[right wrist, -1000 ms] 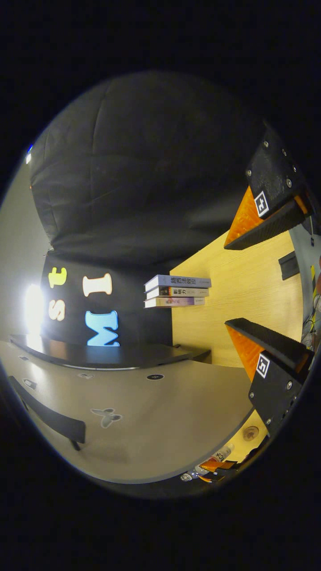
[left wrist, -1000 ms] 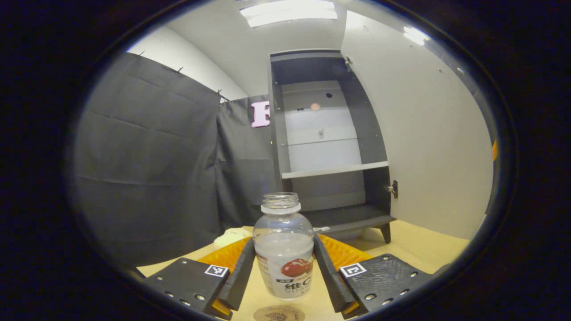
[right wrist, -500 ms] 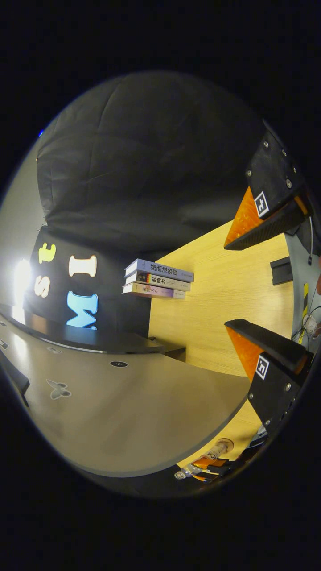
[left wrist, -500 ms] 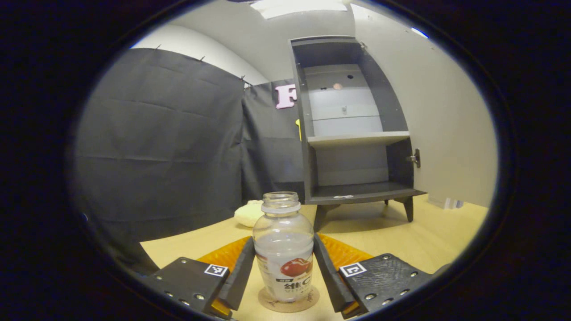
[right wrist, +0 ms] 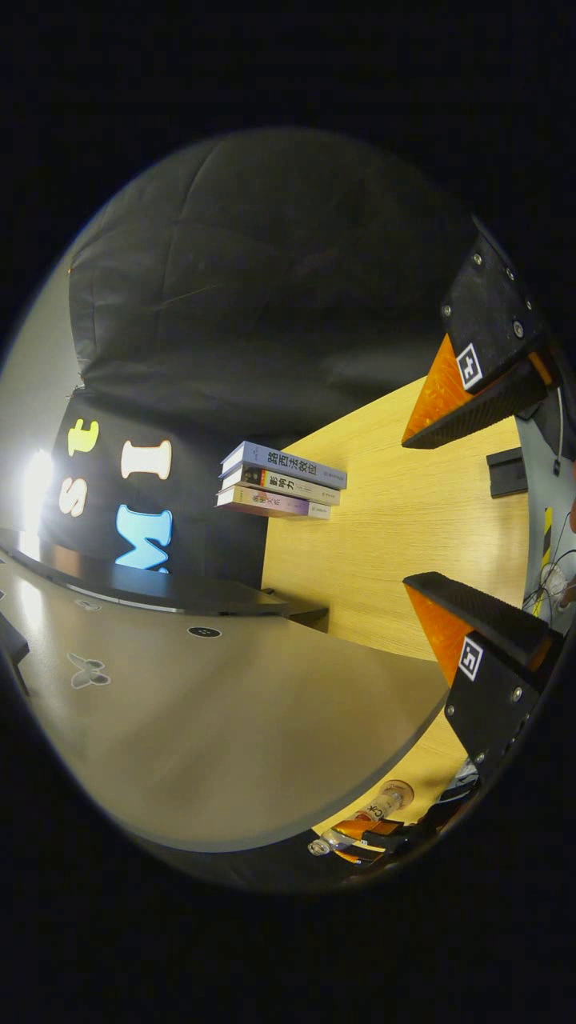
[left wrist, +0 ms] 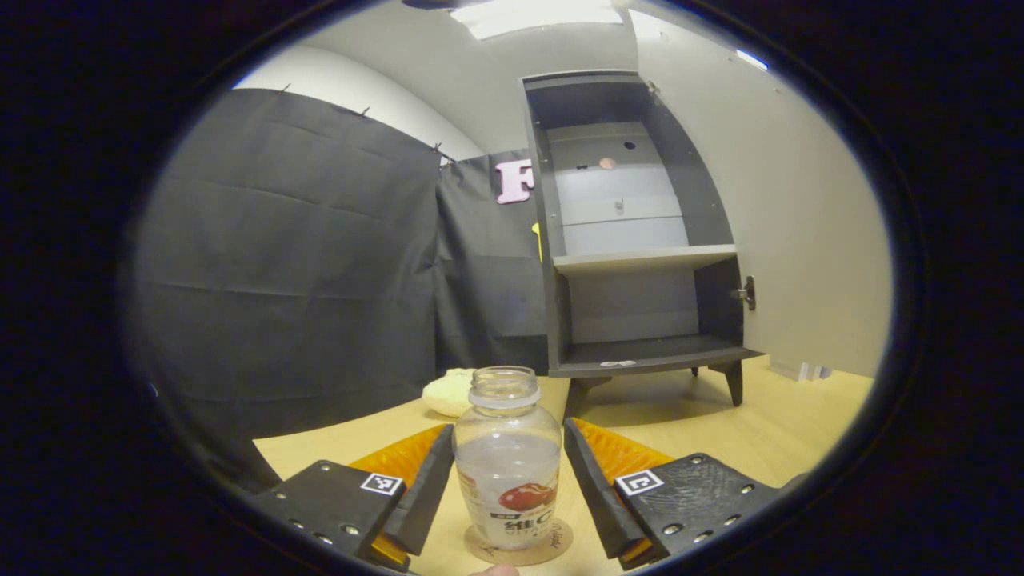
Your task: Open the cabinet door with the right hand, grasp the bottle in the cabinet with the left hand and place it on the coaster, then close the cabinet door with the right hand.
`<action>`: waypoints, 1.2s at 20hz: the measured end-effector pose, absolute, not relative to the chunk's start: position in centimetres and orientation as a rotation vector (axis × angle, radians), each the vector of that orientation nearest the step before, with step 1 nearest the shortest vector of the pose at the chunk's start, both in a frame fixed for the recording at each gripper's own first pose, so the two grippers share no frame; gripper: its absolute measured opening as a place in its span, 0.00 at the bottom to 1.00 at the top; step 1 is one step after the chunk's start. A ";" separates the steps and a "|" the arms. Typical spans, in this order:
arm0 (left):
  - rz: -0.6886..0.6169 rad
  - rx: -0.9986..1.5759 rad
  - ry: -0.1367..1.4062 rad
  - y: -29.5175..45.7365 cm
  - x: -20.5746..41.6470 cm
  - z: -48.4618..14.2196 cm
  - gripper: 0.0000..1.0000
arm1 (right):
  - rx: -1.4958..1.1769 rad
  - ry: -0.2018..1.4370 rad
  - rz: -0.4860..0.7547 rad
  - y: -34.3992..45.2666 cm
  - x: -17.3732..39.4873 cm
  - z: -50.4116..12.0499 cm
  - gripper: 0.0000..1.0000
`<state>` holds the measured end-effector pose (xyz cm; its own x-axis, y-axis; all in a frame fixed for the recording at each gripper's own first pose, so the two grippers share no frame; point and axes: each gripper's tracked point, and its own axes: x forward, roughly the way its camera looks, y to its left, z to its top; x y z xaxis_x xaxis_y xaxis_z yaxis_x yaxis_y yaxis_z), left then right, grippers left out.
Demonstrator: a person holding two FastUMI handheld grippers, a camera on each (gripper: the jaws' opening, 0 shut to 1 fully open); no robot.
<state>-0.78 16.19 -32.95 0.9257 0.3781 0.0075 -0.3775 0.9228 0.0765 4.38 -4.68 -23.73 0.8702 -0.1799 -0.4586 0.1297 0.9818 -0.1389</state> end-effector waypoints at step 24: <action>0.197 0.090 -0.183 11.5 2.8 -9.1 0.79 | 0.097 0.337 -0.169 -4.9 6.2 -18.3 0.95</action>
